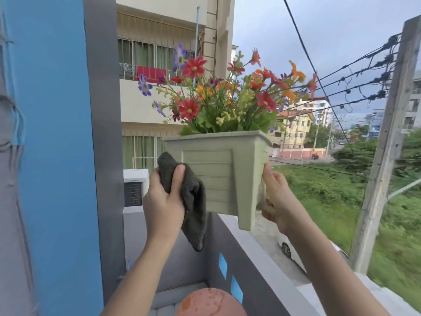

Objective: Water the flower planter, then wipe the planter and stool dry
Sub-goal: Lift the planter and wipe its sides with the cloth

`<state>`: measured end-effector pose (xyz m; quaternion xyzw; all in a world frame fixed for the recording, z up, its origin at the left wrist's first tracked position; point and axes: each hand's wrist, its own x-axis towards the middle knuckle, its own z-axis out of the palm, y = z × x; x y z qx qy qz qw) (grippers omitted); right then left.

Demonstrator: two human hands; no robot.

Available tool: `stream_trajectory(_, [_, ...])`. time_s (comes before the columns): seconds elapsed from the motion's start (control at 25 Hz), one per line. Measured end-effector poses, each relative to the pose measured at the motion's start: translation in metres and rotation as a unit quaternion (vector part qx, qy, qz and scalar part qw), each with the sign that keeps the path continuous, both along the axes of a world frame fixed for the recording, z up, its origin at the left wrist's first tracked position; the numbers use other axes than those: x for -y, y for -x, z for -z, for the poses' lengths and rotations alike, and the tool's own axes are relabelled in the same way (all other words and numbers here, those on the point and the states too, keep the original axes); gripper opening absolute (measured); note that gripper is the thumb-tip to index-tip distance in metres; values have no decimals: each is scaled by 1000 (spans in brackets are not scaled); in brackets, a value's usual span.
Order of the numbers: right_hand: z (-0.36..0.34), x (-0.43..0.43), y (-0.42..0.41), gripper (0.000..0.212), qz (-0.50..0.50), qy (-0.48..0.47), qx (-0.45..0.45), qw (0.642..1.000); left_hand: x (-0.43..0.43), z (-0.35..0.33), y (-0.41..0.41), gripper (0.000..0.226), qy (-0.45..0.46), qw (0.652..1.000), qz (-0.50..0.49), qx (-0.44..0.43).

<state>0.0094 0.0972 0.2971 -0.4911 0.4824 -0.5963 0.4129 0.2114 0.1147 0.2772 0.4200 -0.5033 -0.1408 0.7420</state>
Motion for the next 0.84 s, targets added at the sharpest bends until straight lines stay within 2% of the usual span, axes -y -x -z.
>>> stream_trajectory(0.16, [17, -4, -14, 31, -22, 35, 144, 989, -3, 6, 0, 52, 29, 998, -51, 35])
stream_trajectory(0.28, [34, -9, -27, 35, -29, 110, 193, 975, -3, 7, 3, 55, 40, 996, -72, 26])
stream_trajectory(0.36, [41, -16, -33, 51, -43, 152, 140, 977, -1, 5, 7, 53, 48, 995, -90, 17])
stream_trajectory(0.44, [43, -19, -33, 56, -56, 167, 62, 982, 2, 4, 9, 51, 63, 992, -107, 18])
stream_trajectory(0.56, [37, -26, -30, 50, -108, 78, 0, 991, 6, 7, 11, 55, 77, 988, -130, 42])
stream_trajectory(0.64, [38, -28, -31, 59, -117, 66, -30, 991, 10, 12, 14, 59, 81, 986, -134, 62])
stream_trajectory(0.84, [51, -20, -42, 79, -15, 160, 68, 985, 16, 30, 23, 64, 87, 983, -129, 102])
